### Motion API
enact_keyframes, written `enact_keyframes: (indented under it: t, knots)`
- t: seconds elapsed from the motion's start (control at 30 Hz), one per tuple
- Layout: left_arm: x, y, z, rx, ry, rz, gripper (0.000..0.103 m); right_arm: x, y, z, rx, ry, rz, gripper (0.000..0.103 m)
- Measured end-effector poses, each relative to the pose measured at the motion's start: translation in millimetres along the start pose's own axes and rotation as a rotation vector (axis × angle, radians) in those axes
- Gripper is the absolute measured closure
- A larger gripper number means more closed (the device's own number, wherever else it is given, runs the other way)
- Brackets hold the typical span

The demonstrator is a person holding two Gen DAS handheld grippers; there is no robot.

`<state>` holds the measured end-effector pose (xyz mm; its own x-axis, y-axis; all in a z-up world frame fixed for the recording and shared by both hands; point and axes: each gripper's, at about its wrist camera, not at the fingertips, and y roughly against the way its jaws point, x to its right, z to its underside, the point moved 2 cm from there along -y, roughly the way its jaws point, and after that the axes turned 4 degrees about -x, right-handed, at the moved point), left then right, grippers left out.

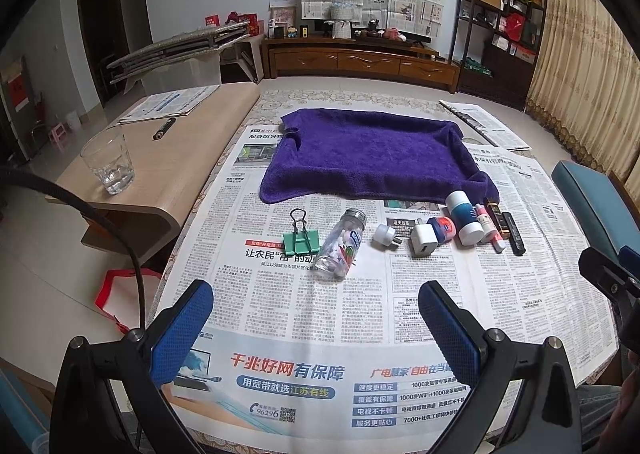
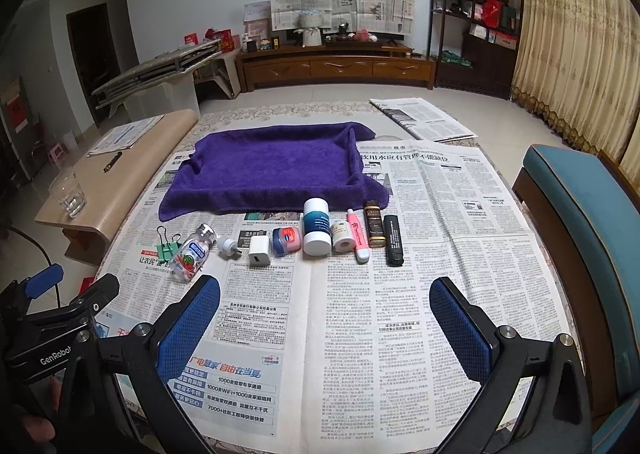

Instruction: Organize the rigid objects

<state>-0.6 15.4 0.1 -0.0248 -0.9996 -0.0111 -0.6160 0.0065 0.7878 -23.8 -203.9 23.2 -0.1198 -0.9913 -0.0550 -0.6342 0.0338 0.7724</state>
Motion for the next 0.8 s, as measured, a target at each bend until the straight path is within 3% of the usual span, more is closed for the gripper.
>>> enact_keyframes:
  t: [0.8]
  knots:
    - [-0.2, -0.6, 0.8, -0.004, -0.001, -0.002, 0.000, -0.1, 1.7, 1.9, -0.007, 0.003, 0.001, 0.000]
